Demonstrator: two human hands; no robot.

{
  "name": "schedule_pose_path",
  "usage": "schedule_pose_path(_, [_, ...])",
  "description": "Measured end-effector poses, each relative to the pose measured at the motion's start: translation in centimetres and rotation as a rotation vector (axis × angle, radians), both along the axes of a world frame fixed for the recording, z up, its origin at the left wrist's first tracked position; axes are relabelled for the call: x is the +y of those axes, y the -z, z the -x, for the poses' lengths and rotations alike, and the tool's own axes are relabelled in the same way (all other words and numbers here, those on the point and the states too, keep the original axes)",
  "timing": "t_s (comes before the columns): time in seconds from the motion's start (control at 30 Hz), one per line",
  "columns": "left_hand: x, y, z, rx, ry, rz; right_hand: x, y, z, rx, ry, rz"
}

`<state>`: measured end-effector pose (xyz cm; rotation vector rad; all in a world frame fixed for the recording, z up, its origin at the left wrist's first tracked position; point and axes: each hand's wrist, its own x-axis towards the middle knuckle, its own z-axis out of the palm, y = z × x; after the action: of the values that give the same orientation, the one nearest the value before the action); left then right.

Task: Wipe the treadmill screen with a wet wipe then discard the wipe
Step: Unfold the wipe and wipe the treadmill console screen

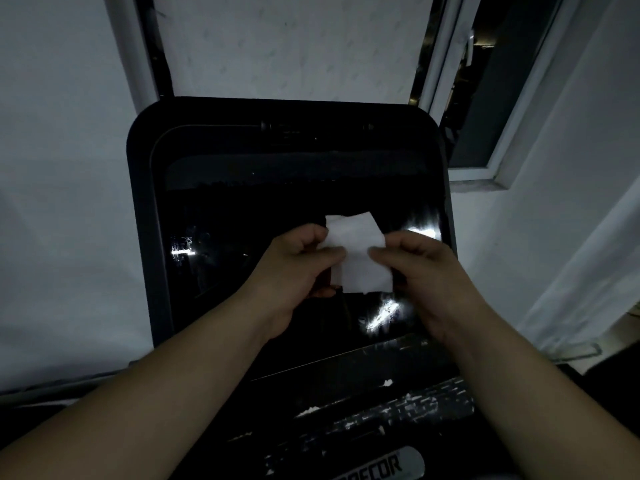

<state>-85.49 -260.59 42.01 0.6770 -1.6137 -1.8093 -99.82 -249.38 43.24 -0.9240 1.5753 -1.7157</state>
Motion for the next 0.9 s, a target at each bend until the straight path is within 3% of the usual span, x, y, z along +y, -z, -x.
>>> schedule_pose_path(0.1, [-0.2, -0.4, -0.4, 0.069, 0.055, -0.022, -0.1, -0.4, 0.4, 0.004, -0.073, 0.029])
schedule_pose_path(0.3, [-0.9, -0.6, -1.1, 0.212, 0.185, -0.339, -0.1, -0.5, 0.5, -0.176, -0.249, 0.068])
schedule_pose_path(0.43, [-1.5, -0.6, -1.2, 0.180, 0.233, -0.298, 0.0, -0.4, 0.6, -0.075, -0.270, 0.019])
schedule_pose_path(0.53, [-1.2, 0.1, -0.5, 0.098, 0.114, -0.074, -0.5, 0.7, 0.6, 0.036, -0.131, 0.047])
schedule_pose_path(0.67, [-1.0, 1.2, 0.1, 0.088, -0.013, 0.147, -1.0, 1.9, 0.6, -0.344, -0.120, -0.014])
schedule_pose_path(0.77, [-1.4, 2.0, 0.2, 0.008, -0.060, 0.267, -0.9, 2.5, 0.8, -0.449, -0.099, -0.114])
schedule_pose_path(0.83, [-2.0, 2.9, -0.1, -0.134, -0.129, 0.506, -1.1, 2.2, 1.9, -0.407, 0.055, -0.062])
schedule_pose_path(0.9, [-2.7, 3.7, -1.0, -0.301, -0.220, 0.916, -1.2, 1.8, 4.4, -0.158, 0.367, 0.029])
